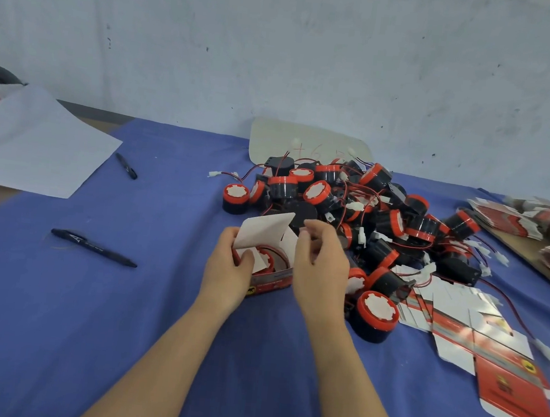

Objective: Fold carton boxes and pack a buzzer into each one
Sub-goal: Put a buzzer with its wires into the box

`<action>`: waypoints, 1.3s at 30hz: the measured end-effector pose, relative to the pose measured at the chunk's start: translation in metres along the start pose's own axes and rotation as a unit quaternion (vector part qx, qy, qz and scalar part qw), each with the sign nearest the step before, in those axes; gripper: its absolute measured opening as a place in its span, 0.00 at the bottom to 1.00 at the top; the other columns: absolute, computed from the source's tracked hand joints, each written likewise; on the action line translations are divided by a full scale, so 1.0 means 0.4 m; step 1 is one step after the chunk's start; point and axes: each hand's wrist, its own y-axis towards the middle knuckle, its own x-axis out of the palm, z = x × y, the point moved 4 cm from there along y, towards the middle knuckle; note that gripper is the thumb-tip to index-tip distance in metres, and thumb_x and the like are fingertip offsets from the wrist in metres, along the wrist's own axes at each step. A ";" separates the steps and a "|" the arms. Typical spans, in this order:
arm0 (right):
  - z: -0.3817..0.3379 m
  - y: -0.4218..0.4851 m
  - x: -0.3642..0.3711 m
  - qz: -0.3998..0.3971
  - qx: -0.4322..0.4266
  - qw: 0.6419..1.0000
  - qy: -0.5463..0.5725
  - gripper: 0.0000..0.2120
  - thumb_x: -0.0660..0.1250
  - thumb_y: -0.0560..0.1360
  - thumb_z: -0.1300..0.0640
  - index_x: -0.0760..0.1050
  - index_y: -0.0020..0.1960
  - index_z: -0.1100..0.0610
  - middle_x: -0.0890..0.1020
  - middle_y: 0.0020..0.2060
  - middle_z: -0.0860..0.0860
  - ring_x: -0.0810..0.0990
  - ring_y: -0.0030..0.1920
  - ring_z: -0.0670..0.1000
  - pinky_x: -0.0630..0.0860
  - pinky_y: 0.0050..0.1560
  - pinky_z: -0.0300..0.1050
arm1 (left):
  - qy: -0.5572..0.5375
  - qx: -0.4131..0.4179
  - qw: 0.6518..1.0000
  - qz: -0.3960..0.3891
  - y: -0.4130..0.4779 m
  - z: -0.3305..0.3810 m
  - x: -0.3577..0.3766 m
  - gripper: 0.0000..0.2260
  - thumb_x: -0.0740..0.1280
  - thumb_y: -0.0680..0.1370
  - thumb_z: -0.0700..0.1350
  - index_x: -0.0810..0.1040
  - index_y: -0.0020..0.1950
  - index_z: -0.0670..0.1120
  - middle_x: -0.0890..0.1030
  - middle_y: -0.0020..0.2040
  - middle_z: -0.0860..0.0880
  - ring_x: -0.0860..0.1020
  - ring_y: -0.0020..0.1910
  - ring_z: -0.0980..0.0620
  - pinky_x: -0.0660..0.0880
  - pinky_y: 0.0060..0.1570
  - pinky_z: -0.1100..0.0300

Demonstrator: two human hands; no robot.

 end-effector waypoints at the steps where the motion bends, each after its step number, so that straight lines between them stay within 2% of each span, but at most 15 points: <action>1: 0.011 0.003 0.007 -0.027 0.024 0.999 0.023 0.08 0.59 0.80 0.58 0.74 0.53 0.47 0.80 0.45 0.41 0.77 0.46 0.39 0.71 0.42 0.27 | -0.001 0.001 1.000 0.000 0.001 -0.001 0.000 0.13 0.59 0.80 0.38 0.68 0.59 0.55 0.78 0.51 0.52 0.77 0.48 0.55 0.71 0.34 0.71; 3: 0.024 0.006 0.005 -0.039 0.039 0.997 0.059 0.10 0.58 0.80 0.59 0.74 0.47 0.46 0.81 0.43 0.40 0.78 0.45 0.36 0.71 0.43 0.27 | 0.001 -0.001 1.000 0.002 0.002 -0.003 0.001 0.12 0.59 0.80 0.38 0.67 0.58 0.54 0.77 0.52 0.52 0.76 0.49 0.55 0.70 0.35 0.71; 7: 0.051 0.014 0.002 -0.051 0.089 0.984 0.145 0.13 0.58 0.79 0.64 0.76 0.47 0.48 0.84 0.45 0.46 0.81 0.49 0.46 0.78 0.52 0.44 | 0.011 -0.004 1.000 0.003 0.004 -0.008 0.002 0.11 0.59 0.80 0.38 0.66 0.58 0.53 0.76 0.50 0.54 0.75 0.46 0.56 0.68 0.34 0.70; 9: 0.057 0.015 0.009 -0.052 0.095 0.982 0.155 0.11 0.61 0.79 0.63 0.75 0.50 0.48 0.82 0.45 0.45 0.79 0.48 0.43 0.76 0.49 0.37 | 0.020 0.004 1.000 0.013 0.003 -0.007 0.003 0.11 0.60 0.80 0.39 0.65 0.57 0.52 0.75 0.46 0.55 0.75 0.43 0.58 0.68 0.34 0.67; 11: 0.061 0.009 0.022 -0.059 0.082 0.989 0.105 0.08 0.64 0.78 0.61 0.73 0.52 0.48 0.80 0.46 0.43 0.77 0.45 0.38 0.72 0.43 0.27 | 0.030 0.021 0.999 0.035 -0.001 -0.005 0.003 0.12 0.61 0.79 0.38 0.62 0.56 0.52 0.74 0.45 0.53 0.75 0.40 0.57 0.69 0.33 0.65; 13: 0.066 0.000 0.040 -0.073 0.056 0.995 0.025 0.09 0.64 0.78 0.61 0.74 0.55 0.49 0.79 0.47 0.45 0.76 0.45 0.40 0.70 0.42 0.27 | 0.032 0.038 0.997 0.057 -0.008 0.000 0.000 0.14 0.62 0.79 0.38 0.60 0.55 0.52 0.75 0.48 0.49 0.75 0.38 0.54 0.71 0.33 0.61; 15: 0.068 -0.002 0.047 -0.073 0.032 0.997 -0.026 0.10 0.62 0.78 0.62 0.76 0.55 0.52 0.79 0.48 0.47 0.76 0.47 0.44 0.70 0.44 0.30 | 0.046 0.083 0.993 0.071 -0.014 0.011 -0.002 0.15 0.63 0.78 0.35 0.59 0.54 0.51 0.71 0.58 0.51 0.74 0.41 0.51 0.73 0.35 0.59; 17: 0.068 -0.005 0.049 -0.070 0.015 0.996 -0.050 0.10 0.61 0.78 0.62 0.77 0.55 0.53 0.79 0.48 0.47 0.75 0.47 0.45 0.70 0.44 0.30 | 0.096 0.132 0.984 0.074 -0.016 0.022 -0.003 0.14 0.62 0.77 0.34 0.62 0.53 0.50 0.66 0.62 0.53 0.74 0.46 0.52 0.72 0.36 0.64; 19: 0.067 -0.007 0.049 -0.067 0.001 0.996 -0.066 0.09 0.62 0.79 0.62 0.78 0.54 0.53 0.79 0.48 0.47 0.74 0.46 0.43 0.69 0.42 0.27 | 0.137 0.159 0.976 0.054 -0.013 0.024 -0.001 0.09 0.61 0.77 0.33 0.70 0.50 0.48 0.64 0.67 0.52 0.71 0.54 0.57 0.70 0.38 0.73; 22: 0.065 -0.011 0.051 -0.079 -0.014 0.995 -0.062 0.07 0.64 0.78 0.58 0.79 0.54 0.52 0.77 0.46 0.45 0.73 0.45 0.39 0.68 0.43 0.26 | 0.151 0.167 0.974 0.016 -0.004 0.021 0.004 0.13 0.59 0.79 0.34 0.79 0.55 0.47 0.61 0.73 0.51 0.63 0.63 0.63 0.64 0.52 0.80; 25: 0.060 -0.013 0.054 -0.099 -0.024 0.993 -0.054 0.09 0.65 0.78 0.50 0.81 0.52 0.53 0.76 0.46 0.43 0.74 0.46 0.41 0.69 0.43 0.27 | 0.155 0.144 0.977 -0.009 0.004 0.018 0.005 0.13 0.59 0.81 0.37 0.80 0.59 0.47 0.61 0.74 0.49 0.63 0.71 0.53 0.65 0.60 0.69; 27: 0.060 -0.015 0.055 -0.097 -0.033 0.993 -0.066 0.10 0.63 0.79 0.51 0.81 0.50 0.55 0.75 0.45 0.43 0.75 0.45 0.43 0.69 0.43 0.29 | 0.158 0.132 0.979 -0.011 0.005 0.018 0.004 0.12 0.58 0.81 0.38 0.80 0.58 0.47 0.64 0.72 0.48 0.66 0.69 0.51 0.68 0.57 0.68; 31: 0.067 -0.016 0.060 -0.097 -0.044 0.990 -0.096 0.09 0.64 0.79 0.58 0.82 0.52 0.58 0.76 0.48 0.46 0.75 0.51 0.49 0.74 0.49 0.41 | 0.146 0.154 0.977 0.019 -0.005 0.025 -0.005 0.11 0.59 0.78 0.35 0.74 0.50 0.51 0.66 0.67 0.49 0.70 0.56 0.57 0.68 0.40 0.75; 35: 0.070 -0.020 0.067 -0.109 -0.052 0.985 -0.126 0.10 0.64 0.78 0.58 0.81 0.55 0.57 0.76 0.54 0.48 0.75 0.53 0.50 0.76 0.51 0.46 | 0.149 0.151 0.977 0.022 -0.003 0.016 -0.004 0.12 0.58 0.79 0.36 0.76 0.58 0.48 0.64 0.70 0.50 0.67 0.52 0.62 0.67 0.40 0.78; 39: 0.077 -0.020 0.069 -0.133 -0.048 0.983 -0.117 0.10 0.64 0.78 0.58 0.82 0.56 0.55 0.76 0.62 0.45 0.73 0.60 0.49 0.74 0.57 0.45 | 0.138 0.150 0.978 0.035 -0.009 0.017 -0.003 0.11 0.60 0.79 0.35 0.72 0.57 0.49 0.67 0.65 0.51 0.70 0.47 0.66 0.69 0.36 0.75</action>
